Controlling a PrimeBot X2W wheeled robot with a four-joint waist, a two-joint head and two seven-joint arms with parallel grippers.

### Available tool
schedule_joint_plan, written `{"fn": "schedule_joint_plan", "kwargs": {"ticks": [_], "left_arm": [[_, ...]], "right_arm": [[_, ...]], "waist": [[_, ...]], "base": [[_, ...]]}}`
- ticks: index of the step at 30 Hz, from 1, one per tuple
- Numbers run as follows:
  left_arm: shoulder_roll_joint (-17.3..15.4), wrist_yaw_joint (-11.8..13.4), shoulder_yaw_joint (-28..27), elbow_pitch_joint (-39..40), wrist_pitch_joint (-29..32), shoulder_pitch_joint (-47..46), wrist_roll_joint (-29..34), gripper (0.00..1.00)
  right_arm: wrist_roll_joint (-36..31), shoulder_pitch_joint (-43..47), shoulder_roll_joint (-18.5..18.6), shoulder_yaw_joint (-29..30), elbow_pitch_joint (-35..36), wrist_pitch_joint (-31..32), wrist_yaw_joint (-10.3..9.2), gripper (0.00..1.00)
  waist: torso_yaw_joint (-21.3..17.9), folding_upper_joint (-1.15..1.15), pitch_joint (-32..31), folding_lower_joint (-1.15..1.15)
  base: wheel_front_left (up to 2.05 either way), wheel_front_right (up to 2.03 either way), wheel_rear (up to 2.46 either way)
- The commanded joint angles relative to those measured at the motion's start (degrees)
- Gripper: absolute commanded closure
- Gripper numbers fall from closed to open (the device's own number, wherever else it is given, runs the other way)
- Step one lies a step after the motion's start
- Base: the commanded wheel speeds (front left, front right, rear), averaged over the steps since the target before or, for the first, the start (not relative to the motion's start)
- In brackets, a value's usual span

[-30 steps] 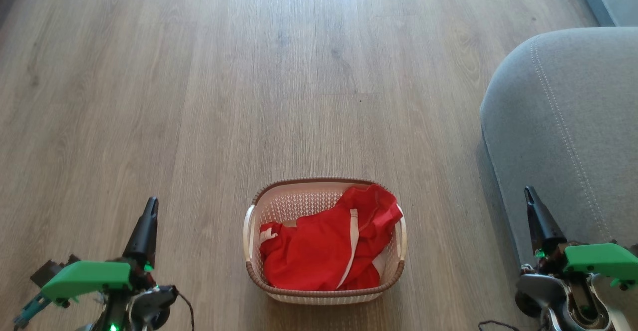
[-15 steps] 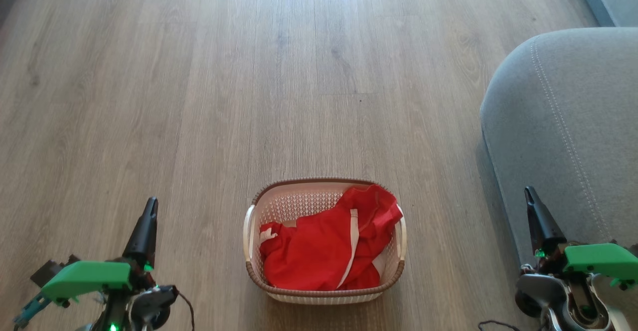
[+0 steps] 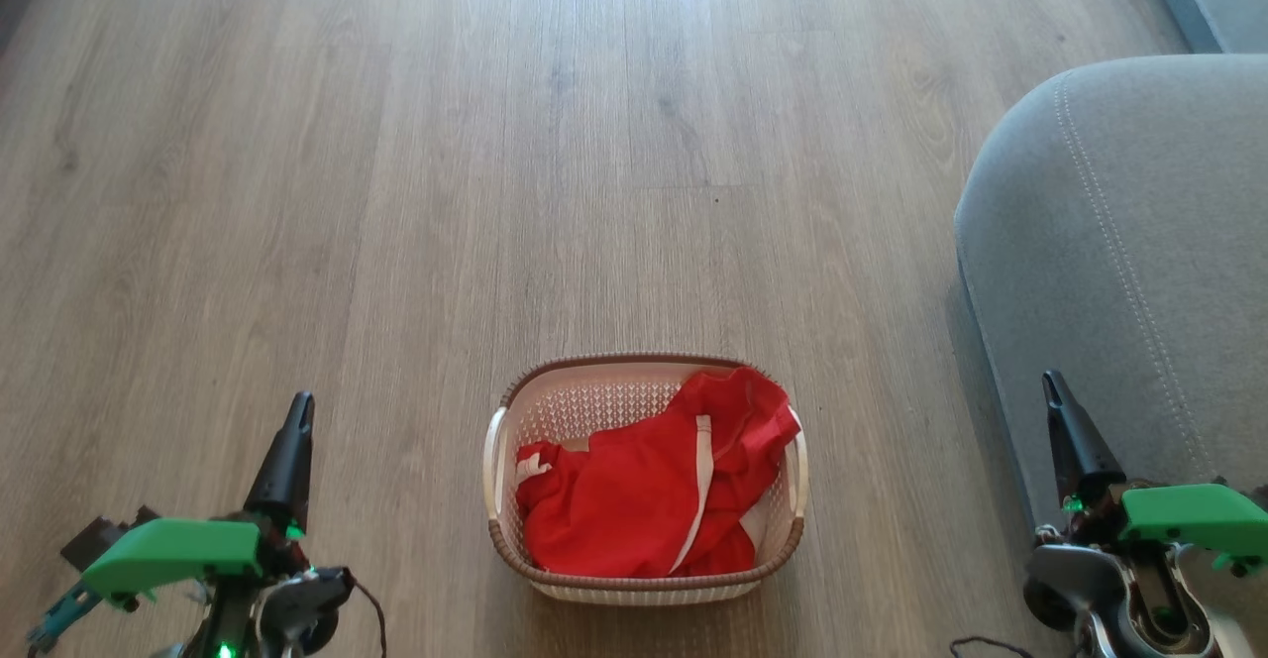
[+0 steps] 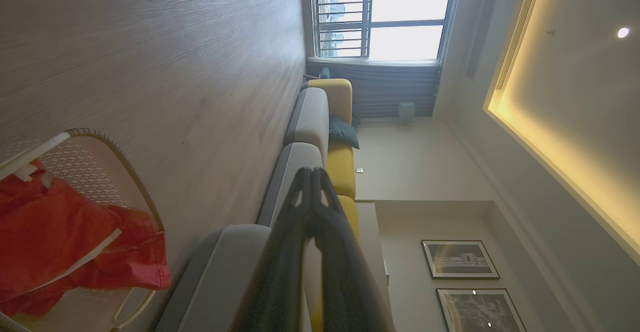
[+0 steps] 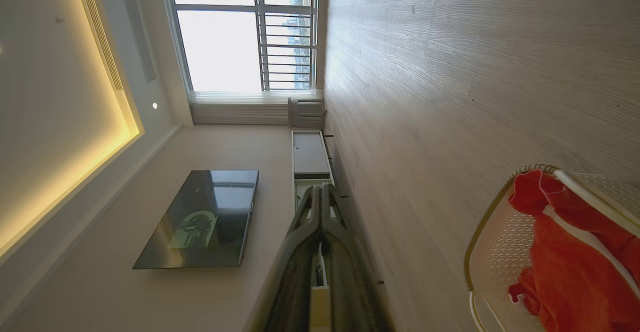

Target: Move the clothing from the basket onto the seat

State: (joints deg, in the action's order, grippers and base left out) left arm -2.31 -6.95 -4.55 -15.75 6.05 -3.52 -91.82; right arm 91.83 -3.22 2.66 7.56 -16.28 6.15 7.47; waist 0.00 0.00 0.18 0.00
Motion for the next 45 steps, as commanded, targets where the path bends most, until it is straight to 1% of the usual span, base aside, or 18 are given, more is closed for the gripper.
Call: {"fn": "schedule_joint_plan", "kwargs": {"ticks": [1,25,26,30,38,45], "left_arm": [[-0.56,-0.54,-1.94,1.72,0.42,-2.66,-0.37,1.0],[-0.56,-0.54,-1.94,1.72,0.42,-2.66,-0.37,1.0],[0.01,0.07,0.04,-0.32,-0.08,0.04,0.06,0.0],[0.37,0.1,0.43,-3.5,-0.15,2.06,0.09,0.0],[0.25,0.06,0.65,-4.12,-1.5,0.38,1.32,0.0],[0.21,0.02,0.21,-4.07,-2.67,-0.93,4.81,0.0]], "right_arm": [[0.36,-2.96,0.21,-1.07,2.25,0.32,0.02,1.0],[0.36,-2.96,0.21,-1.07,2.25,0.32,0.02,1.0],[0.0,0.03,-0.01,-0.08,-0.45,-0.01,0.03,0.0],[-0.01,1.51,-0.34,-0.4,-3.87,0.0,0.02,0.0],[-0.75,-0.27,0.14,-1.09,-3.73,-0.31,0.02,0.0],[-2.39,-1.88,1.27,-2.95,-3.79,-1.75,0.02,0.0]], "waist": [[0.0,0.0,0.0,0.0],[0.0,0.0,0.0,0.0],[0.0,0.0,0.0,0.0],[0.0,0.0,0.04,0.0],[-0.01,0.0,0.13,0.0],[-0.02,0.0,0.27,0.0]], "base": [[0.0,0.0,0.0],[0.0,0.0,0.0],[0.0,0.0,0.0],[0.0,0.0,0.0],[0.0,0.0,0.0],[0.0,0.0,0.0]]}}
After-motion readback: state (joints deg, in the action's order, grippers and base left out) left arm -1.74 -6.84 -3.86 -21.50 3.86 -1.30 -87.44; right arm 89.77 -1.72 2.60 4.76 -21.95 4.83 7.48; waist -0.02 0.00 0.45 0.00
